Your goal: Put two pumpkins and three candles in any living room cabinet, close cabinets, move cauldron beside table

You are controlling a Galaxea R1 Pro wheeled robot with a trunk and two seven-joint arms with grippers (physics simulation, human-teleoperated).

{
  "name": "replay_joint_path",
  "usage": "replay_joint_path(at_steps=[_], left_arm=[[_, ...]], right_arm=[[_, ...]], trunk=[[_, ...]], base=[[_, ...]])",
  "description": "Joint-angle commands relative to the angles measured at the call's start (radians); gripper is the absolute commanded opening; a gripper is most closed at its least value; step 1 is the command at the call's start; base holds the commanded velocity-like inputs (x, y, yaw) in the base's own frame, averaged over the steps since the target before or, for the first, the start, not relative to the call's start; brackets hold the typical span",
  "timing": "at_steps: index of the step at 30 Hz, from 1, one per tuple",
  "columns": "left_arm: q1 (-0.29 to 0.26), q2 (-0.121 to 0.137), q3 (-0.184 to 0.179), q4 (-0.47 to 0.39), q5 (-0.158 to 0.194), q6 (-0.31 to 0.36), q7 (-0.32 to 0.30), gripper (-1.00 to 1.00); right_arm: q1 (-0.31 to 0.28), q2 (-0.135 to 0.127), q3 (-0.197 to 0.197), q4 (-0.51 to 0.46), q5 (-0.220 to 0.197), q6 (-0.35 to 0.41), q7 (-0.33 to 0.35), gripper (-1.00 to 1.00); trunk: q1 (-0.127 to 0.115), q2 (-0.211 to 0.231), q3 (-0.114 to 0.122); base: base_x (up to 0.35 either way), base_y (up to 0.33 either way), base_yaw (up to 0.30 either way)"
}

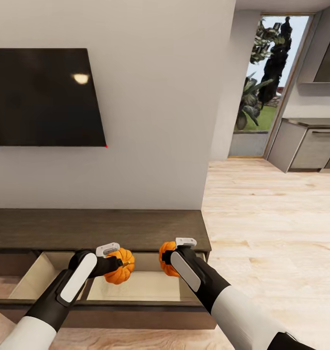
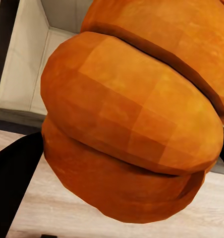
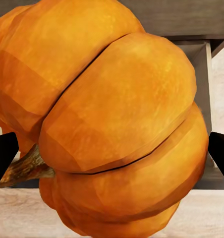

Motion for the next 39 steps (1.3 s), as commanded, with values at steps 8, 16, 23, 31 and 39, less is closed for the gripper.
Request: replay_joint_path(at_steps=[8, 16, 23, 31, 39], left_arm=[[-0.001, 0.002, -0.003, 0.000, 0.009, -0.014, 0.010, -1.00], [-0.001, 0.002, -0.003, 0.000, 0.009, -0.056, 0.008, -1.00], [-0.001, 0.003, -0.004, 0.001, 0.009, -0.067, 0.000, -1.00], [-0.001, 0.003, -0.004, 0.001, 0.011, -0.067, -0.003, -1.00], [-0.001, 0.003, -0.004, 0.001, 0.011, -0.067, -0.004, -1.00]], right_arm=[[-0.001, 0.000, 0.003, -0.002, -0.005, -0.009, -0.006, -1.00], [-0.001, 0.000, 0.004, -0.002, -0.004, -0.027, -0.006, -1.00], [-0.001, 0.000, 0.004, -0.004, -0.004, -0.031, -0.006, -1.00], [-0.001, 0.000, 0.004, -0.004, -0.004, -0.034, -0.006, -1.00], [-0.001, 0.000, 0.004, -0.005, -0.004, -0.035, -0.006, -1.00]], trunk=[[0.031, -0.057, -0.026], [0.061, -0.113, -0.051], [0.088, -0.162, -0.073], [0.119, -0.218, -0.098], [0.150, -0.274, -0.123]], base=[[0.000, 0.000, 0.000], [0.000, 0.000, 0.000], [0.000, 0.000, 0.000], [0.000, 0.000, 0.000], [0.000, 0.000, 0.000]])
